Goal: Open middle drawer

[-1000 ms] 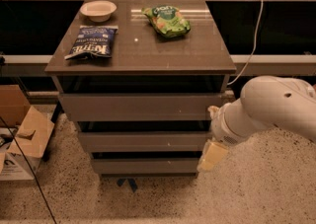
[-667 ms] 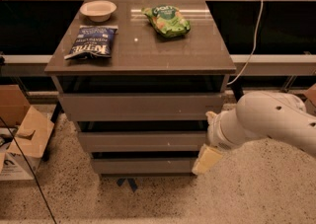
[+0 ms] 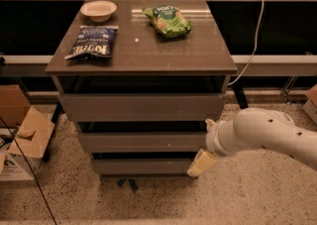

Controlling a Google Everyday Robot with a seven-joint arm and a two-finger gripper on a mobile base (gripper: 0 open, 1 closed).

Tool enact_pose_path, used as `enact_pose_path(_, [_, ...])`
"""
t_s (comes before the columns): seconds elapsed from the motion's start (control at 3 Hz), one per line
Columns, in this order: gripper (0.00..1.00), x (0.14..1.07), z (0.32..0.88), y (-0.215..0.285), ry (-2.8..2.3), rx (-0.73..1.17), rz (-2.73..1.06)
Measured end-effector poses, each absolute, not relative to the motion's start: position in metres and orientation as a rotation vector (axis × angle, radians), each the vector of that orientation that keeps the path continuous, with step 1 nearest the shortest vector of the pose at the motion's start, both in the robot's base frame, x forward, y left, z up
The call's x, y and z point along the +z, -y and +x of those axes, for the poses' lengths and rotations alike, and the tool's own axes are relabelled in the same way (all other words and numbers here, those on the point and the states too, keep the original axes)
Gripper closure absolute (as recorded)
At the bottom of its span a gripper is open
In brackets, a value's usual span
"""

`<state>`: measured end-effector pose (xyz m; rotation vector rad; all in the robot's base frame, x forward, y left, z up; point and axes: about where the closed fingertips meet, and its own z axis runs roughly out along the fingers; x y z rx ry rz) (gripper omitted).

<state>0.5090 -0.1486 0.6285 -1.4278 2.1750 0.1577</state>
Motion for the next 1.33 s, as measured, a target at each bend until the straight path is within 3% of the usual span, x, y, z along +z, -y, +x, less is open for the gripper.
enact_pose_path(0.67, [0.00,0.593,0.516,0.149,-2.212,0.227,-1.377])
enact_pose_path(1.33, [0.00,0.556,0.540,0.113,-2.106,0.334,-1.312])
